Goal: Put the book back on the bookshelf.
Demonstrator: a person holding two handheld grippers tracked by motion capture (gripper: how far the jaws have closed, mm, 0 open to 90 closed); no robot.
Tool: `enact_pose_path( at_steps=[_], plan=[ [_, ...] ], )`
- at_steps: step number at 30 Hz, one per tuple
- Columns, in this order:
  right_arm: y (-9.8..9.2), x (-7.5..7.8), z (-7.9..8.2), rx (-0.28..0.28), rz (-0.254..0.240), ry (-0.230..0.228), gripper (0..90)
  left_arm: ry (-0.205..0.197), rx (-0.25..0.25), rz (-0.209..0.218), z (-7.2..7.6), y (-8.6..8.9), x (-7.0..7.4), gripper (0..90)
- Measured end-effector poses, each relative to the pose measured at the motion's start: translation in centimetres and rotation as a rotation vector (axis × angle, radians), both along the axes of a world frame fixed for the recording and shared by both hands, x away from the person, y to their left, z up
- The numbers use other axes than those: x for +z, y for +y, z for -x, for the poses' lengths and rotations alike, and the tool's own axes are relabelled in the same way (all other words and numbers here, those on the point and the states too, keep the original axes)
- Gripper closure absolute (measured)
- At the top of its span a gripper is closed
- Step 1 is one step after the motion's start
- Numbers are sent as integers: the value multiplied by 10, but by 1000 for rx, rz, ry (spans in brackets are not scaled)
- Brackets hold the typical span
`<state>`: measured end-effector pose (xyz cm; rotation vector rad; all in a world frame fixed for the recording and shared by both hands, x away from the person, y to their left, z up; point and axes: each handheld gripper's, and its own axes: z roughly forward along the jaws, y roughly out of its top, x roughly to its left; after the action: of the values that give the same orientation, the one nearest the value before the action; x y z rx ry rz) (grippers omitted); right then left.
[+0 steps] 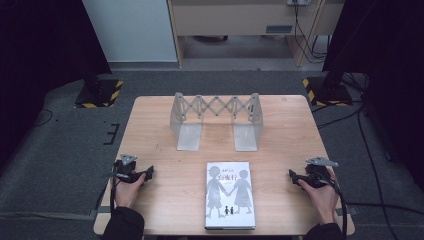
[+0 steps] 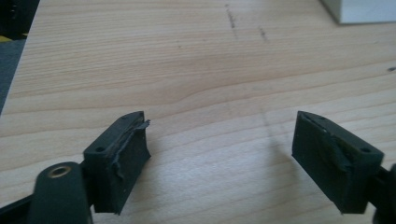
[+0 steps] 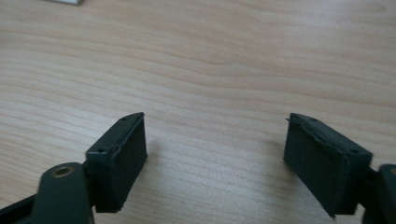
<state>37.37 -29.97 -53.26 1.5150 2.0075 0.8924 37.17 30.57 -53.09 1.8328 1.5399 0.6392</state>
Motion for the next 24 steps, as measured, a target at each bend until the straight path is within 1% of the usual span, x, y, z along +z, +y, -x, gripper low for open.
enact_pose_path(
  at_steps=[2,3,4,5,7,8,9,12,13,15,16,18,19,20,21,22,24],
  plan=[
    [1,4,1,4,-14,-21,236,-19,-9,9,3,-3,3,207],
    [1,5,2,11,-19,-24,238,-19,-9,9,3,-3,3,208],
    [3,7,3,12,-24,-30,243,-38,-22,20,6,-7,6,211],
    [4,8,4,22,-26,-32,248,-42,-29,23,7,-8,7,213],
    [6,10,6,33,-33,-38,258,-43,-47,15,9,-12,8,217],
    [8,11,7,37,-35,-45,262,-43,-47,15,9,-12,8,221],
    [9,13,7,43,-40,-51,263,-48,-65,14,11,-16,10,227],
    [13,17,8,57,-43,-63,268,-57,-75,15,13,-20,11,228],
    [14,18,9,60,-42,-62,268,-68,-83,25,14,-24,13,221],
    [15,19,9,65,-41,-64,269,-66,-90,17,14,-25,14,190],
    [17,21,10,75,-42,-70,270,-64,-104,6,16,-29,14,189],
    [20,24,11,83,-49,-79,270,-63,-111,10,16,-31,14,188],
    [21,25,12,86,-52,-85,270,-64,-119,17,17,-35,15,186],
    [22,26,13,89,-50,-88,269,-64,-124,14,17,-36,16,185],
    [23,28,13,94,-47,-95,269,-69,-126,15,18,-37,16,185],
    [24,29,14,94,-50,-93,268,-76,-127,24,19,-39,17,185],
    [25,30,14,100,-48,-100,267,-79,-134,26,20,-40,18,192]
  ],
)
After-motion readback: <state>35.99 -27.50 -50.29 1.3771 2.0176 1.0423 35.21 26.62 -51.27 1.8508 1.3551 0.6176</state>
